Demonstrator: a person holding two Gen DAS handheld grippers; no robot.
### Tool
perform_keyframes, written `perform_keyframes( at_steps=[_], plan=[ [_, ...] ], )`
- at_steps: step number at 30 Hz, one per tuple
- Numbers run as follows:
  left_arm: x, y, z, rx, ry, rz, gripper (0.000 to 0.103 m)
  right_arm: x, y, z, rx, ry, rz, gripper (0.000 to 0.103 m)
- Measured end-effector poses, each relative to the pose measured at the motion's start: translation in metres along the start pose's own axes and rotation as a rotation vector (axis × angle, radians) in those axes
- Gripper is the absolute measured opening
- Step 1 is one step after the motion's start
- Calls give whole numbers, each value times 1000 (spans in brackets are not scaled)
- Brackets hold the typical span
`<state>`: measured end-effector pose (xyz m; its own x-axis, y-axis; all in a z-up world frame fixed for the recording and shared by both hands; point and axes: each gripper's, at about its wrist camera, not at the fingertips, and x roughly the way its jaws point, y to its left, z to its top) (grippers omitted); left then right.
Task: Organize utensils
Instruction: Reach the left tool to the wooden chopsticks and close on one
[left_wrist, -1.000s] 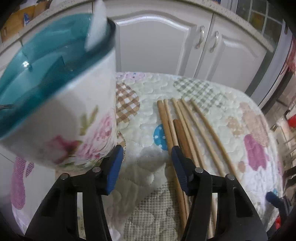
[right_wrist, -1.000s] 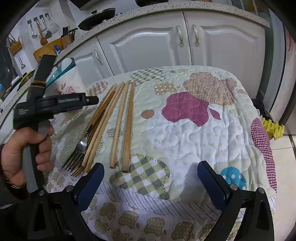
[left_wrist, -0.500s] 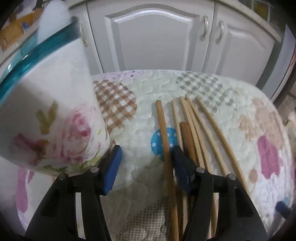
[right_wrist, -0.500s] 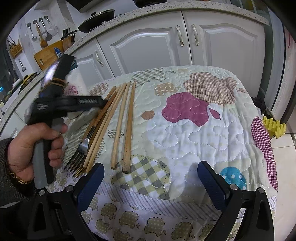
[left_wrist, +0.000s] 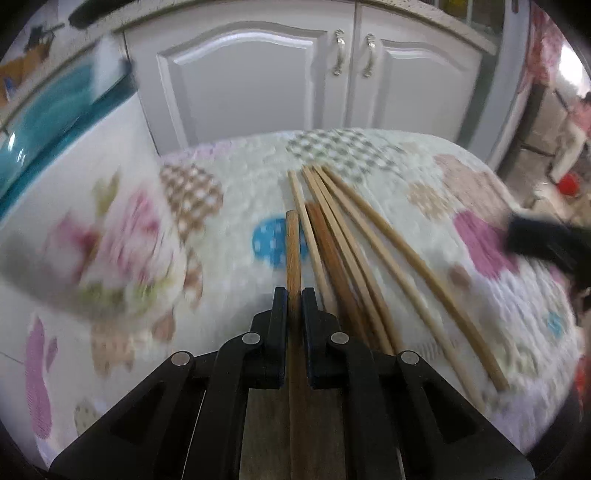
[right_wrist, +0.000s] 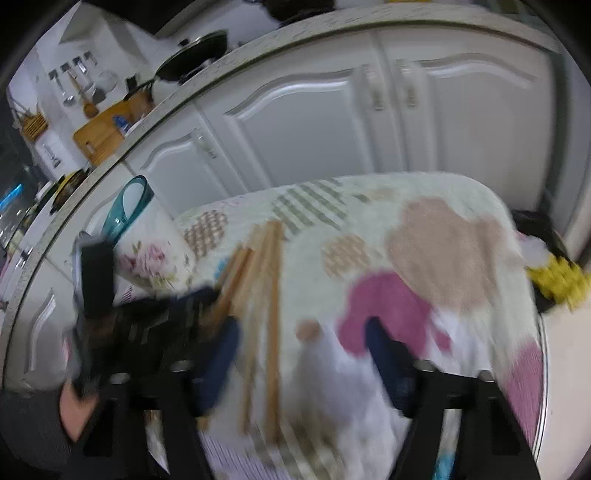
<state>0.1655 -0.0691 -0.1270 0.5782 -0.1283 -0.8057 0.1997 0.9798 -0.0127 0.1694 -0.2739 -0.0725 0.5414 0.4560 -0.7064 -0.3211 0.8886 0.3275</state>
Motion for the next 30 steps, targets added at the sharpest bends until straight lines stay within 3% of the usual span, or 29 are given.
perform_keyframes(
  at_steps=[3, 6, 14, 17, 21, 26, 30],
  plan=[
    [-8, 15, -10, -35, 29, -81, 6, 43, 13, 30, -67, 91, -28, 38],
    [-13, 29, -19, -86, 36, -118, 6, 74, 20, 46, -113, 131, -44, 33],
    [-12, 35, -20, -102, 31, -161, 7, 129, 28, 75, -196, 213, -85, 29],
    [-4, 33, -10, -101, 38, -166, 15, 139, 28, 85, -217, 237, -105, 28],
    [2, 23, 1, -78, 47, -144, 36, 146, 31, 97, -245, 250, -128, 21],
    [9, 7, 7, -6, 36, -50, 38, 145, 21, 95, -216, 256, -115, 21],
    [10, 5, 9, 4, 31, -29, 38, 146, 21, 93, -225, 254, -124, 21]
  ],
)
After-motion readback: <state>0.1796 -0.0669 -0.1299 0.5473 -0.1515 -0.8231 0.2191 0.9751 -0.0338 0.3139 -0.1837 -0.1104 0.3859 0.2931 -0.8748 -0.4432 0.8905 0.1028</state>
